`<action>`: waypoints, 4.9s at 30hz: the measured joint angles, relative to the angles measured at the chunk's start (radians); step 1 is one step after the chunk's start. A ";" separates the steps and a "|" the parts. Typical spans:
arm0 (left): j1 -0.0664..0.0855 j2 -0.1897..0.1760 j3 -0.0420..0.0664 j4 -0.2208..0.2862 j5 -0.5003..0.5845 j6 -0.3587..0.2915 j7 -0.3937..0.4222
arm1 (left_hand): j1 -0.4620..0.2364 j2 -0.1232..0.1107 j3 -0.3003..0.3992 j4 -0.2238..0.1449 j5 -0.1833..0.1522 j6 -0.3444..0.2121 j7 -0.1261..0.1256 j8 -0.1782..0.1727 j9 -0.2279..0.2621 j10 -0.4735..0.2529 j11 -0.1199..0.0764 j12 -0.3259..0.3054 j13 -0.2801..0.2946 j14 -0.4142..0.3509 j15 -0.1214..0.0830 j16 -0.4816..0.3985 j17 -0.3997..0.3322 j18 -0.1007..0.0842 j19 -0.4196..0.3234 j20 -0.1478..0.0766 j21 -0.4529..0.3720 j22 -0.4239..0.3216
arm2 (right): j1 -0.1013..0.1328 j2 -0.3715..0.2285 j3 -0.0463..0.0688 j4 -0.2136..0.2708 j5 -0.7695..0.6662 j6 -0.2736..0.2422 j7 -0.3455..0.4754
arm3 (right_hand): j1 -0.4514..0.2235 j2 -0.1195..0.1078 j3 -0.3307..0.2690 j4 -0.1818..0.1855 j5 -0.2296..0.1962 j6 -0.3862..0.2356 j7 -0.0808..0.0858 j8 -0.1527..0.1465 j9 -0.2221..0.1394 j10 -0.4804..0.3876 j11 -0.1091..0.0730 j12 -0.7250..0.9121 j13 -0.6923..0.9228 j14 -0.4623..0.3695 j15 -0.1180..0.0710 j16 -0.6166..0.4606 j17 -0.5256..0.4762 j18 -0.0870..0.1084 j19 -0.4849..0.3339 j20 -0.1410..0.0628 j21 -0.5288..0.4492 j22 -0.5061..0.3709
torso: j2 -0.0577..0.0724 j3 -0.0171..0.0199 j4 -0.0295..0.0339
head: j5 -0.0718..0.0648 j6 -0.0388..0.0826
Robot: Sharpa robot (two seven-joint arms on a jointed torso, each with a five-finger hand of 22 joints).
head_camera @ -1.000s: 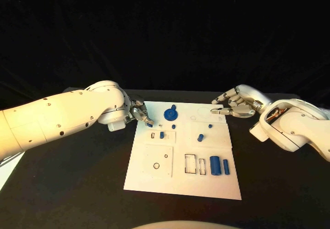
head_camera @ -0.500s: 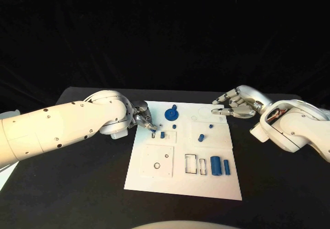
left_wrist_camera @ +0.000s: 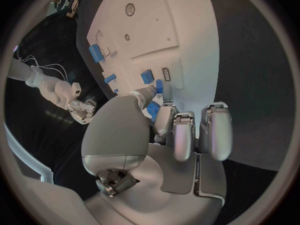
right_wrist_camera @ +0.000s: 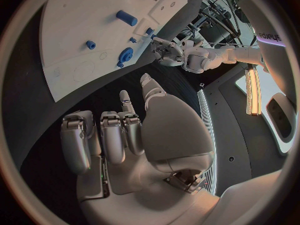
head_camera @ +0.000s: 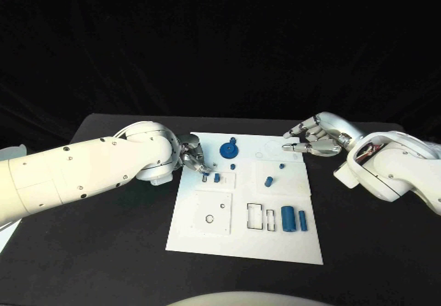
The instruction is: Assemble the parts on the task board
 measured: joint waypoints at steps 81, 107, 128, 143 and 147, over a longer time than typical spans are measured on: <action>-0.004 0.013 -0.003 -0.022 -0.010 0.098 -0.040 | -0.064 -0.008 0.066 -0.019 -0.004 0.009 -0.002 0.013 0.005 0.015 -0.008 0.020 0.022 0.000 0.000 0.000 0.000 0.000 0.000 0.000 0.000 0.001 | -0.001 -0.008 0.000 0.010 0.000 0.007 0.001 | 0.000 0.000 -0.003 0.003 0.000 0.000 0.000 0.000 0.001 0.000 0.000 0.000 0.000 0.000 0.000 0.000 0.000 0.000 0.000 0.000 0.000 0.000 | -0.001 0.0027 -0.0022 | 0.002 -0.013; -0.002 0.049 -0.002 -0.054 0.003 0.093 -0.096 | -0.161 -0.036 0.067 -0.020 0.000 0.057 -0.039 0.018 0.000 0.038 -0.023 0.056 0.058 0.000 -0.007 0.000 0.000 0.000 0.000 -0.007 0.009 0.000 | 0.000 -0.015 0.000 0.018 0.000 0.007 0.002 | -0.004 0.004 -0.006 0.006 0.000 0.000 0.000 0.000 0.001 0.000 0.000 0.000 0.000 0.000 0.000 0.000 0.000 0.000 0.000 0.000 0.000 0.000 | -0.001 0.0008 -0.0009 | -0.006 -0.013; -0.003 0.056 -0.004 -0.062 0.005 0.092 -0.111 | -0.200 -0.051 0.042 -0.001 0.000 0.079 -0.043 0.017 -0.004 0.057 -0.029 0.085 0.058 0.003 -0.011 0.000 0.000 0.000 -0.004 -0.011 0.017 0.000 | 0.000 -0.018 0.000 0.021 0.000 0.007 0.003 | 0.000 0.008 -0.006 0.006 0.006 0.000 0.000 0.000 0.001 0.000 0.000 0.000 0.000 0.000 0.000 0.000 0.000 0.000 0.000 0.000 0.000 0.000 | -0.002 0.0011 0.0009 | -0.009 -0.015; -0.005 0.050 -0.005 -0.067 0.006 0.083 -0.127 | -0.264 -0.005 -0.373 0.132 0.000 0.110 -0.054 0.035 -0.030 0.061 -0.032 0.108 0.058 0.000 -0.014 0.000 0.000 0.000 0.000 -0.014 0.040 0.000 | 0.000 -0.017 0.000 0.020 0.000 0.006 0.005 | 0.000 0.008 -0.011 0.006 0.006 0.000 0.000 0.000 0.001 0.000 0.000 0.000 0.000 0.000 0.000 0.000 -0.001 0.000 0.000 0.000 0.000 0.000 | -0.001 0.0001 0.0010 | -0.008 -0.013; -0.005 0.047 -0.005 -0.066 0.006 0.072 -0.128 | -0.272 0.002 -0.386 0.132 0.000 0.110 -0.054 0.035 -0.031 0.061 -0.032 0.108 0.058 0.000 -0.014 0.000 0.000 0.000 0.000 -0.014 0.044 0.000 | 0.000 -0.017 0.000 0.019 0.000 0.006 0.005 | 0.000 0.008 -0.011 0.006 0.006 0.000 0.000 0.000 0.001 0.000 0.000 0.000 0.000 0.000 0.000 0.000 -0.001 0.000 0.000 0.000 0.000 0.000 | -0.001 0.0001 0.0009 | -0.008 -0.013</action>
